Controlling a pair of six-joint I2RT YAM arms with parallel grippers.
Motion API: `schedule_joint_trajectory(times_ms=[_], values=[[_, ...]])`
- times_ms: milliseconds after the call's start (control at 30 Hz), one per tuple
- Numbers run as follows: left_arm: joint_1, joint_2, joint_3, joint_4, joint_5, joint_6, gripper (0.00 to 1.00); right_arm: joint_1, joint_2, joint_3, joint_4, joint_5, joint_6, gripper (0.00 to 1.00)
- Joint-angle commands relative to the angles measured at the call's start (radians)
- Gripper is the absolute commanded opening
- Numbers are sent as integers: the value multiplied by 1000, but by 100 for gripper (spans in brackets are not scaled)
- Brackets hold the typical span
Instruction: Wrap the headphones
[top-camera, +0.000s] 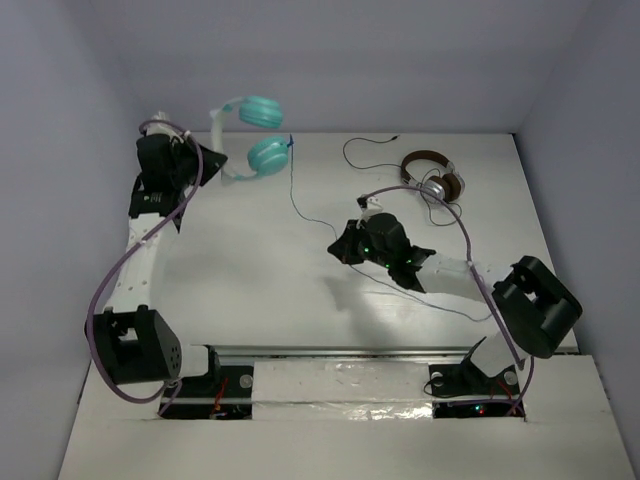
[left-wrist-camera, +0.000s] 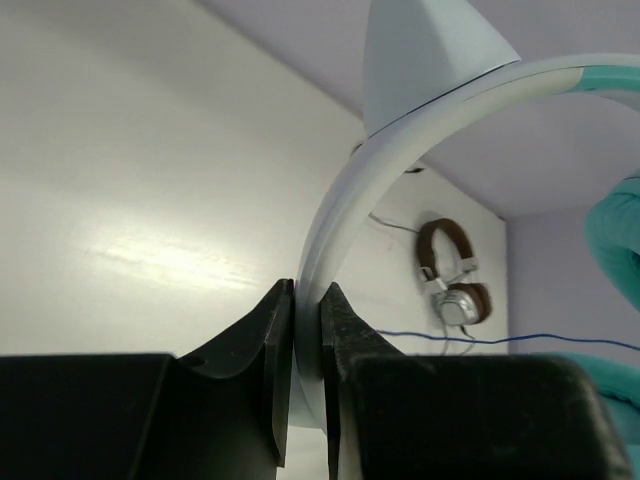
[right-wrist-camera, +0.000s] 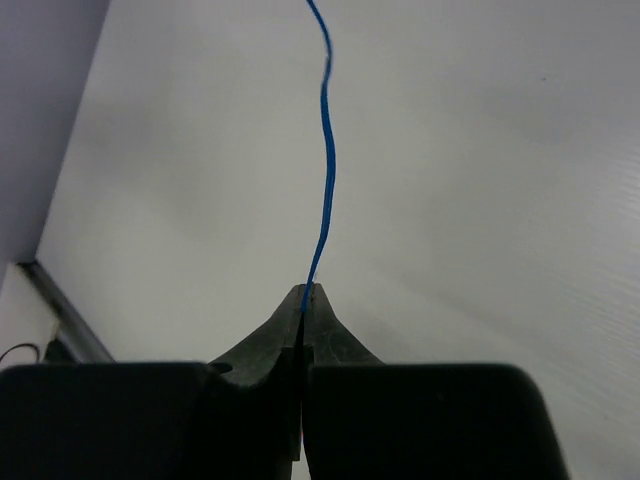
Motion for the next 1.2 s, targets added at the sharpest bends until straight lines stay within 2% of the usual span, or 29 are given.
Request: schedule_joint_trajectory(times_ms=[0, 200, 300, 400, 500, 633, 900, 1167], values=[[-39, -116, -118, 166, -111, -43, 0, 84, -21, 134, -308, 231, -79, 0], [-197, -151, -224, 140, -329, 15, 0, 282, 13, 348, -547, 337, -158, 0], [-312, -162, -255, 119, -459, 43, 0, 370, -36, 451, -667, 359, -211, 0], [-402, -173, -330, 140, -512, 50, 0, 401, -92, 510, -754, 359, -254, 0], [-468, -182, -417, 211, -489, 53, 0, 411, -150, 570, -802, 336, -298, 0], [-533, -167, -479, 275, -426, 70, 0, 411, -149, 642, -857, 372, -346, 0], [-551, -159, -527, 306, -265, 93, 0, 400, -109, 697, -914, 539, -389, 0], [-561, -178, -583, 318, -174, 90, 0, 282, -141, 693, -917, 606, -416, 0]])
